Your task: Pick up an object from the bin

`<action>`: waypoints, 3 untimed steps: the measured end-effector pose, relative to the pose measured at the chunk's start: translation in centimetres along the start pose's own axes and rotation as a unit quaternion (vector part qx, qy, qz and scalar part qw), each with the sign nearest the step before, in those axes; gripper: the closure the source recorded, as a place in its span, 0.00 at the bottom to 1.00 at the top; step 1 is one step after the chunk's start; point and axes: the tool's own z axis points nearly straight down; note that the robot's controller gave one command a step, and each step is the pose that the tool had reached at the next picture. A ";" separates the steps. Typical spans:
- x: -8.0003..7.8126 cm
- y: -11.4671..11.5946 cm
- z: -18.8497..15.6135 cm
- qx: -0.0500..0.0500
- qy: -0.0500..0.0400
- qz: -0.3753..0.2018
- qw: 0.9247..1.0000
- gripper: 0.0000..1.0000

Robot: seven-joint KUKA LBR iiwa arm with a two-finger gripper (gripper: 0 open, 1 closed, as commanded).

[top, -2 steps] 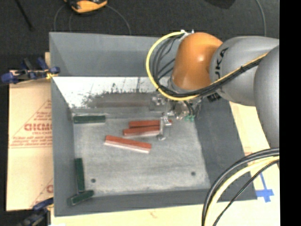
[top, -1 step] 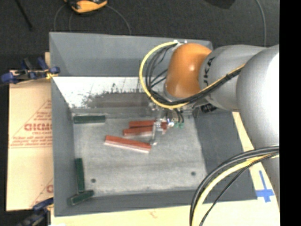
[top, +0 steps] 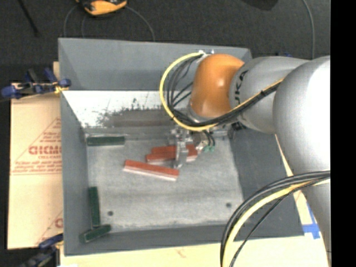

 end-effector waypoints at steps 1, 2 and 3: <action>0.0 0.0 0.0 0.000 0.000 0.000 1.000 1.00; 0.0 0.0 -0.3 0.000 0.000 0.000 1.000 1.00; 0.1 0.0 -1.2 0.000 0.001 0.000 1.000 1.00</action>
Offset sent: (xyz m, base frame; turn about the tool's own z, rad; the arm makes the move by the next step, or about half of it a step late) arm 0.0000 -0.0001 0.0340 0.0000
